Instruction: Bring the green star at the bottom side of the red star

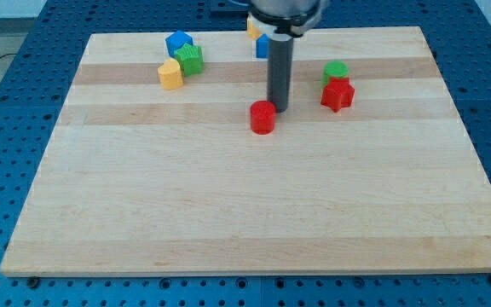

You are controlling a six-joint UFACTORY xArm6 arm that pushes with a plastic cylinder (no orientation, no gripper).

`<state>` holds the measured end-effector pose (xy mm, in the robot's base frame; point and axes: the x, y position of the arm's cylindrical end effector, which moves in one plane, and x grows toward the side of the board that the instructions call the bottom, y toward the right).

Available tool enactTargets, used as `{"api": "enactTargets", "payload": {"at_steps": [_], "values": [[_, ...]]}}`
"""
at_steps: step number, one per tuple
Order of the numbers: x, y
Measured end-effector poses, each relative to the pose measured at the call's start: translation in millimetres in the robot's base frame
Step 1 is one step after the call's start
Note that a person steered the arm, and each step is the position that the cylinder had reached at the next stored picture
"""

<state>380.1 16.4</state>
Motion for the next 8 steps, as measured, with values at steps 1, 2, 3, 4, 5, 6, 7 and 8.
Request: {"api": "enactTargets", "payload": {"at_steps": [1,2,3,4,5,6,7,8], "values": [[35,-89],[17,-180],[-32,-233],[-90,-272],[-149,-277],[-181,-248],[-182,-224],[-173,-207]]}}
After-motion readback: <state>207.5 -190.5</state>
